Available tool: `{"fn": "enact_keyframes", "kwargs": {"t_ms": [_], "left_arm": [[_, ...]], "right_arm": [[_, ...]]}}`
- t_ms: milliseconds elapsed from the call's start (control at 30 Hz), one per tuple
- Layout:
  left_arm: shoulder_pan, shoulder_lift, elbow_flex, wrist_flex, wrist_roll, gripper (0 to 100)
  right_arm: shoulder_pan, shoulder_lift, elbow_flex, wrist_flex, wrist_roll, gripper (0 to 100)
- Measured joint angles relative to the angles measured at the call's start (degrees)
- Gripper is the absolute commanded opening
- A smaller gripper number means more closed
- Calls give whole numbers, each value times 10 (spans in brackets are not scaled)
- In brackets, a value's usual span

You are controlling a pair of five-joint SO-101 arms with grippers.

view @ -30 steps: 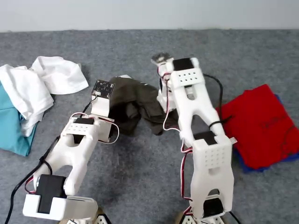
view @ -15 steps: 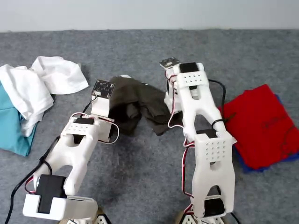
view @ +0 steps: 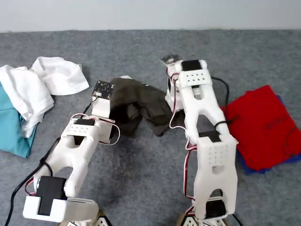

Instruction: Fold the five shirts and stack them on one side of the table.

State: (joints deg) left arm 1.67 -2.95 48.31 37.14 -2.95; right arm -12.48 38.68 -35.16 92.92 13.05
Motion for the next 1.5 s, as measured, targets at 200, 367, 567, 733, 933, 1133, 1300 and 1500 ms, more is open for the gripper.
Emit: {"fn": "enact_keyframes", "kwargs": {"t_ms": [200,367,567,733,933,1133,1300,1500], "left_arm": [[0,0,0,0,0,51],[0,0,0,0,0,51],[0,0,0,0,0,51],[0,0,0,0,0,51],[0,0,0,0,0,51],[0,0,0,0,0,51],[0,0,0,0,0,51],[0,0,0,0,0,51]], "right_arm": [[-2,-145,0,41,0,10],[-4,-266,0,65,0,10],[-4,-353,0,69,4,10],[-4,-360,1,75,4,10],[-4,-360,47,76,6,10],[-3,-370,55,75,8,10],[-4,-413,32,75,8,27],[-4,-411,75,76,8,99]]}}
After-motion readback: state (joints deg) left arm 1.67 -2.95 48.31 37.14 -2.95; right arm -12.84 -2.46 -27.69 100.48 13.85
